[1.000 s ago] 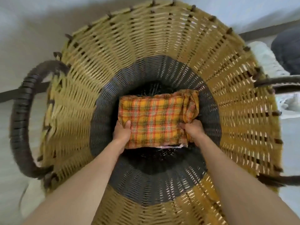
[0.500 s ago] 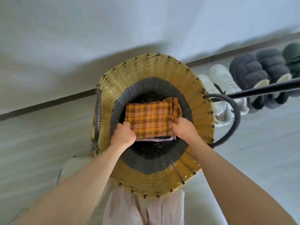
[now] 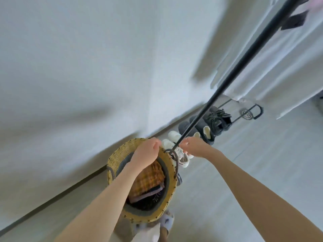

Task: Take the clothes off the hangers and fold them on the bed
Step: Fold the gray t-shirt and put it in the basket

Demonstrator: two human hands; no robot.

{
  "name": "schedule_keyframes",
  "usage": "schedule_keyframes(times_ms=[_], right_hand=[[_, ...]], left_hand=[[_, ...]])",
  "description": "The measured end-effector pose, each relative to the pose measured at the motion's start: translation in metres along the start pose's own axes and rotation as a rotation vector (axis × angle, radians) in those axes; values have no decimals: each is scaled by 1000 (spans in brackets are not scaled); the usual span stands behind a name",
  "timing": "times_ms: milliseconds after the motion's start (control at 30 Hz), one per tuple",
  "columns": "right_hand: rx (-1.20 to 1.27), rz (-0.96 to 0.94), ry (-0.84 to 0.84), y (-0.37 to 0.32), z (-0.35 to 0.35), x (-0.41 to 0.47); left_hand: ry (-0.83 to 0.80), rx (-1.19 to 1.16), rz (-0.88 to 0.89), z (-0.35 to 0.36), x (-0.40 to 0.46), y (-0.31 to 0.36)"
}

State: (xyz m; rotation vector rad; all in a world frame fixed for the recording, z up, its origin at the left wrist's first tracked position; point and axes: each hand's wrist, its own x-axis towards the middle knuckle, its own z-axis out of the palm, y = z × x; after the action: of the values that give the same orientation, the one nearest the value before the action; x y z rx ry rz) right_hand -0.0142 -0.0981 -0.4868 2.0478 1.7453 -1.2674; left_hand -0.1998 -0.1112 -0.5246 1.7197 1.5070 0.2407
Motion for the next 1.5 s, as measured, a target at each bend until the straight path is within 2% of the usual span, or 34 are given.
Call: schedule_keyframes(times_ms=[133,267,400,500,667,800,933,1067,1200,1267,1400,1500], right_hand=[[35,-4,103,8,-71,-56],[86,-35,277,29,-141,-111],[157,-72,394,49,-206,-150],[142,-127,468,67,-257,-164],[71,-216,570,94,-328,-177],[-161,-236,733,123,-395,-189],[-231,-261,881,146,-472,-206],[-307,-231,1038,152,-533,-224],[-315,-198,1206,147,-585,-233],[-286,-210,1278,146,-605,-235],[-194,-153,1324,152,-637,-233],[-126,-68,1281,159,-653,-228]], left_hand=[[144,71,216,-41,5,81],[346,90,520,-77,1,173],[624,79,708,-104,-4,257],[804,58,786,-120,-7,317],[1053,-33,688,-131,-5,389],[1275,-68,579,-143,1,446],[1450,73,475,-162,-2,494],[1588,327,424,-195,-8,521],[1683,630,331,-235,-17,560],[1662,748,250,-248,-19,580],[1671,775,161,-253,-10,605],[1702,781,146,-254,-4,607]])
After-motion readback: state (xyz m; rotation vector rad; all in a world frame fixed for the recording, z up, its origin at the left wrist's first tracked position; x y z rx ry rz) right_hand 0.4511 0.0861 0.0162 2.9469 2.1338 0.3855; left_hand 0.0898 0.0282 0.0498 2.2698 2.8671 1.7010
